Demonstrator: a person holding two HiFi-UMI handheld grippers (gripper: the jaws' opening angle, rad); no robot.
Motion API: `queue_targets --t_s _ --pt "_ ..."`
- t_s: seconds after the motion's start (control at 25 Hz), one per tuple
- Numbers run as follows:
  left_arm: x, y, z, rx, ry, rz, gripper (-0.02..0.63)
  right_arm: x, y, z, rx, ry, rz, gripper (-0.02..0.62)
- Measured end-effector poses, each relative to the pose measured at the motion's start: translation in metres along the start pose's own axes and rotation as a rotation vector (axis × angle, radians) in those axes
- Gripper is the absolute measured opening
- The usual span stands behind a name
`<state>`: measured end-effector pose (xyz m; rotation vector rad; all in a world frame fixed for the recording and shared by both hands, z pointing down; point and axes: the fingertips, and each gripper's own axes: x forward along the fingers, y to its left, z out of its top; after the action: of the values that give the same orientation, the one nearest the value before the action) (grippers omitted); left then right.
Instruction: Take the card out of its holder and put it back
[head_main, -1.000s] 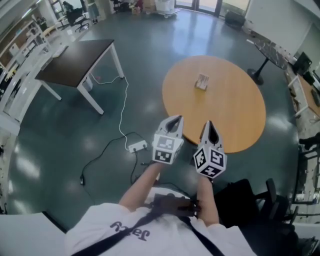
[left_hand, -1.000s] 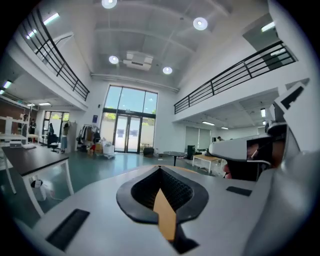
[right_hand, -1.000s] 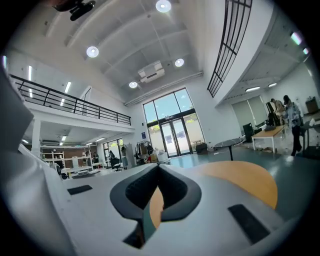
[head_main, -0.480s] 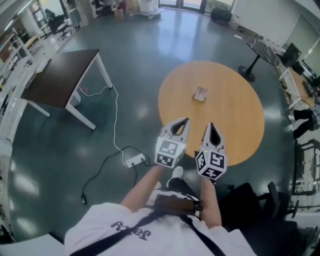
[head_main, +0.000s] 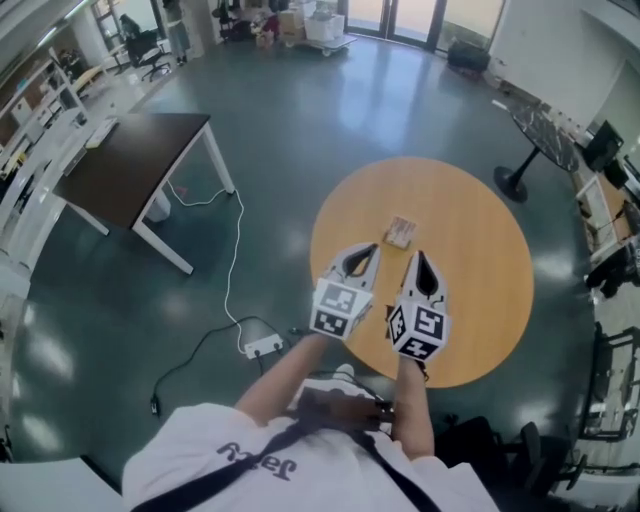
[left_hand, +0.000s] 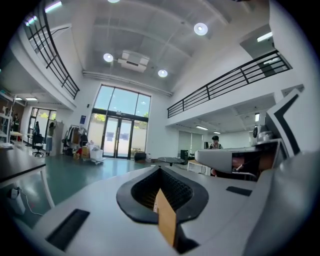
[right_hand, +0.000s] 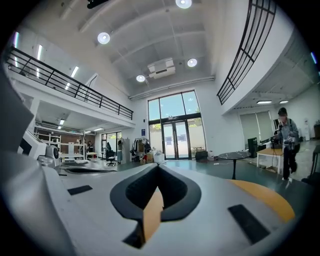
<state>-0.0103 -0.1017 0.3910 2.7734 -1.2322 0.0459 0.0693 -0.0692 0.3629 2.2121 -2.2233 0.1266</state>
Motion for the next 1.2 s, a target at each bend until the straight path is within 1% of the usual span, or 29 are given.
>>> queue_targets --t_s 0.12,0.24,0.36,0.44,0.6,0.72,0.8,1.04,1.2 --pt "0.016 -0.003 -0.010 0.019 0.021 0.011 0.009 0.014 -0.010 -0.009 0.022 0.013 0.028 0.005" --pt "0.030 -0.008 -0.027 0.032 0.065 0.009 0.009 0.024 -0.021 -0.020 0.041 0.041 0.031 0.005" --pt "0.044 -0.011 -0.035 0.017 0.089 0.008 0.009 0.033 -0.023 -0.023 0.005 0.048 0.087 0.011" --pt "0.052 -0.012 -0.037 0.024 0.096 -0.006 0.011 0.040 -0.026 -0.031 -0.003 0.061 0.101 0.015" --pt "0.066 -0.006 -0.050 0.024 0.115 -0.037 0.011 0.053 -0.033 -0.056 0.007 0.105 0.111 0.015" --pt "0.076 -0.009 -0.060 0.009 0.137 -0.129 0.009 0.060 -0.041 -0.064 0.024 0.129 0.105 0.017" --pt "0.080 -0.010 -0.070 0.011 0.163 -0.160 0.011 0.062 -0.046 -0.071 0.025 0.147 0.101 0.017" --pt "0.095 0.010 -0.095 0.019 0.226 -0.166 0.009 0.075 -0.054 -0.094 0.040 0.198 0.098 0.017" --pt "0.099 0.030 -0.110 0.038 0.262 -0.183 0.009 0.085 -0.055 -0.103 0.056 0.208 0.087 0.018"
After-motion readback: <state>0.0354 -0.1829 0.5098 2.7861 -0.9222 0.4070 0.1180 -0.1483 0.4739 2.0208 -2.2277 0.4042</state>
